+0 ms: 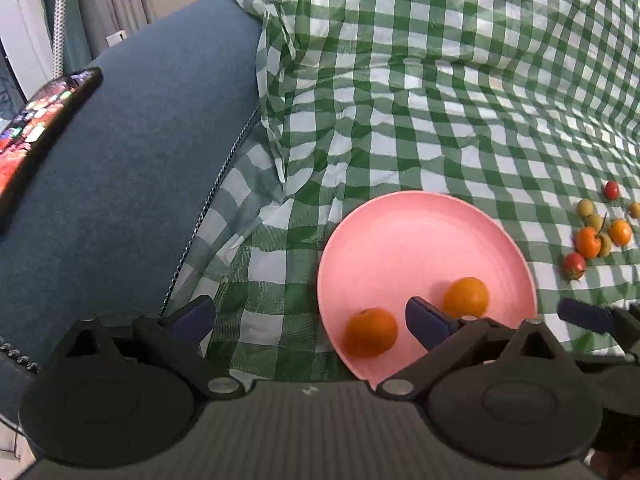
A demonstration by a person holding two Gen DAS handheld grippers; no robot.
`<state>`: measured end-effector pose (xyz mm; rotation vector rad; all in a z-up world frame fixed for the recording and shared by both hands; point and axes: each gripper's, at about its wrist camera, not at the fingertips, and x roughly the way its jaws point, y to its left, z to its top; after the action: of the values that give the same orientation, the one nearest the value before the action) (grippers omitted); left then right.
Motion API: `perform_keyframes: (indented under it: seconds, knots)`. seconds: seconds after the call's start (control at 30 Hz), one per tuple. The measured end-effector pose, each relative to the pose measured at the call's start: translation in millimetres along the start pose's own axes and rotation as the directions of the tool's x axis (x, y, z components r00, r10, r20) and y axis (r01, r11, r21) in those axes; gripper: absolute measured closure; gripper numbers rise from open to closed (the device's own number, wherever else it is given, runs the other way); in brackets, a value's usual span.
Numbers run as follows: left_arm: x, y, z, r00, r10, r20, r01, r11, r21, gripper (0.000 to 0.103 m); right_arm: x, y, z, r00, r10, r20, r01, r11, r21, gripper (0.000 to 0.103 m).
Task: Organize fruits
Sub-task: 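Open the right tool over the plate while the left tool releases its orange, then lift both tools up and away from the pink plate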
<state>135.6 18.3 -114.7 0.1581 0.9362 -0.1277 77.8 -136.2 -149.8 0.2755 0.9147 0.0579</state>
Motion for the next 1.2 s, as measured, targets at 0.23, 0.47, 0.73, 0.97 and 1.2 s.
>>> perform_keyframes:
  seconds: [0.23,0.47,0.73,0.97,1.2]
  knots:
    - [-52.7,-1.5,-7.7,0.999,-0.031,0.034,0.032,0.999,-0.038,0.000,-73.8,-14.9,-16.9,0.997,-0.053,0.061,0.053,0.999,0.011,0.012]
    - [-120.9,-0.1,-50.0,0.997,-0.057,0.048,0.061,0.995,-0.074,0.000,-162.3,-4.0,-40.1,0.974,-0.100,0.205,0.099,0.995,0.013,0.002]
    - [-175.3,-4.2,-79.7,0.989,-0.074,0.131,0.081,0.996,-0.043,0.000,-224.0,19.0,-72.1,0.933,-0.132,0.334,0.156,0.987,-0.045,0.001]
    - [-221.1,-7.5,-73.8,0.971,-0.047,0.234,0.057,0.998,-0.038,0.000,-258.0,20.0,-82.7,0.902,-0.145,0.406,0.175,0.984,-0.037,0.001]
    - [-252.1,-13.5,-79.6,0.957,-0.007,0.289,0.009,1.000,-0.004,0.000,-274.6,22.9,-90.4,0.881,-0.113,0.459,0.138,0.990,-0.020,0.001]
